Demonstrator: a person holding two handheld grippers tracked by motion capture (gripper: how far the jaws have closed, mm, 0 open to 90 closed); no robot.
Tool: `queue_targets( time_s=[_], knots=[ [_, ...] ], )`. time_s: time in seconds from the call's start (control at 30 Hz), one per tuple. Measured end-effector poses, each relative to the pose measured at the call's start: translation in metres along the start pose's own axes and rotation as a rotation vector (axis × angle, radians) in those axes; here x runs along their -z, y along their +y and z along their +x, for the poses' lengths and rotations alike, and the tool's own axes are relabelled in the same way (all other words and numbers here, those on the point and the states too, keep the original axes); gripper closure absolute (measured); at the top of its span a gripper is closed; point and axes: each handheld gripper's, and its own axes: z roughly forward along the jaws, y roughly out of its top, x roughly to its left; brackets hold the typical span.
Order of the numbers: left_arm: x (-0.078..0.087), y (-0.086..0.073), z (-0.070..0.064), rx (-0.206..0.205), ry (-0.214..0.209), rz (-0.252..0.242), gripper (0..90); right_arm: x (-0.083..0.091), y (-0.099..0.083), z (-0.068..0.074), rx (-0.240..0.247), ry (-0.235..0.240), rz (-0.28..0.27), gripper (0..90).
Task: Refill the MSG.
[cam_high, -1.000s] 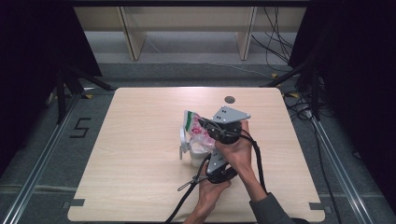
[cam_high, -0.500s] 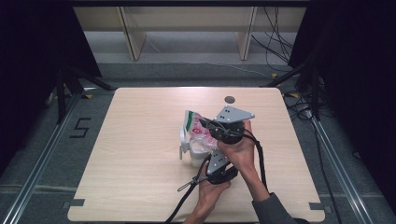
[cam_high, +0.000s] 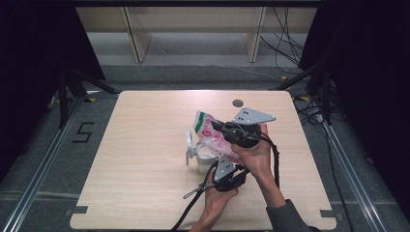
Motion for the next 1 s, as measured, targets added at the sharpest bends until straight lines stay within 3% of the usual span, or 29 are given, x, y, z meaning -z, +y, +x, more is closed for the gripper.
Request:
queue_targets(
  time_s=[0.2, 0.23, 0.37, 0.5, 0.67, 0.83, 0.9, 0.93, 1.0],
  knots=[
    [0.001, -0.001, 0.0, -0.004, 0.006, 0.012, 78.2, 0.008, 0.0, -0.002, -0.024, 0.011, -0.013, 90.0],
    [0.0, -0.002, 0.0, -0.004, 0.002, 0.01, 78.2, 0.009, -0.001, -0.005, 0.003, 0.007, -0.028, 90.0],
    [0.0, -0.002, 0.0, -0.018, 0.002, 0.025, 78.3, 0.016, -0.002, -0.006, -0.042, 0.007, -0.028, 90.0],
    [0.001, -0.003, -0.001, -0.017, -0.004, 0.031, 78.2, 0.021, -0.003, -0.009, -0.038, 0.01, -0.045, 90.0],
    [0.002, -0.003, -0.002, -0.02, -0.01, 0.036, 78.2, 0.026, -0.005, -0.009, -0.068, 0.013, -0.058, 90.0],
    [0.005, -0.004, -0.004, -0.024, -0.001, 0.047, 78.1, 0.034, -0.005, -0.01, -0.051, -0.007, -0.067, 90.0],
    [0.005, -0.004, -0.004, -0.03, -0.006, 0.052, 78.1, 0.038, -0.006, -0.009, -0.072, -0.005, -0.062, 90.0],
    [0.005, -0.004, -0.004, -0.03, -0.019, 0.043, 78.1, 0.038, -0.006, -0.011, -0.054, -0.002, -0.072, 90.0],
    [0.007, -0.004, -0.005, -0.038, -0.008, 0.06, 78.0, 0.042, -0.007, -0.011, -0.073, -0.014, -0.082, 90.0]
  ],
)
